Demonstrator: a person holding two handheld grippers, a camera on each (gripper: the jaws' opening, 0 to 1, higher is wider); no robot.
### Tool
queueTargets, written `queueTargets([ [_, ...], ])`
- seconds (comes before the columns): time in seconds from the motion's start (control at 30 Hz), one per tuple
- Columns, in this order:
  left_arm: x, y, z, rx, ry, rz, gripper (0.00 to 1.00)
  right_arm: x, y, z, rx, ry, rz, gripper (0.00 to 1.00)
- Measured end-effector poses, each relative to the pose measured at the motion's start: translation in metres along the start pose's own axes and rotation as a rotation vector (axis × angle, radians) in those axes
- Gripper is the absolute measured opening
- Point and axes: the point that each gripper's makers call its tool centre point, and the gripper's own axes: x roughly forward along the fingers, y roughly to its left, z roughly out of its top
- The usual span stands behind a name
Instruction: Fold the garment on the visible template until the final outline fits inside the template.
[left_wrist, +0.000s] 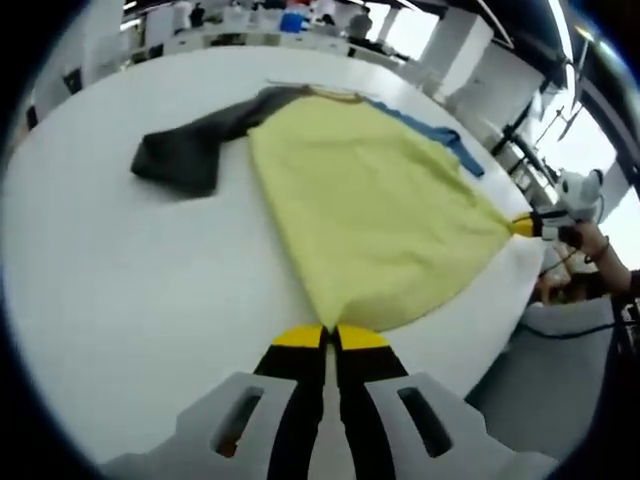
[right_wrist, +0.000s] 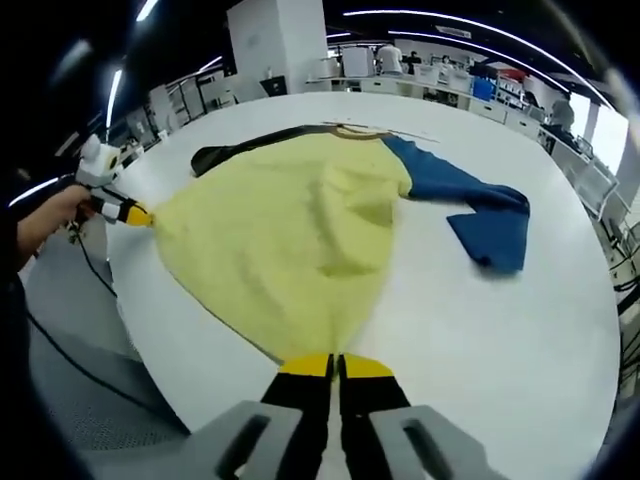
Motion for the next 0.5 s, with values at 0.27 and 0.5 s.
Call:
queueTargets([
  [0.27, -0.001, -0.007, -0.013, -0.028, 0.038, -0.011, 0.00, -0.003, 0.002, -0.015, 0.022, 0.020, -0.006, 0.00],
  [0.5, -0.001, -0.004, -0.014, -0.077, 0.046, -0.030, 0.00, -0.006, 0.003, -0.018, 0.039, 0.020, -0.008, 0.00],
])
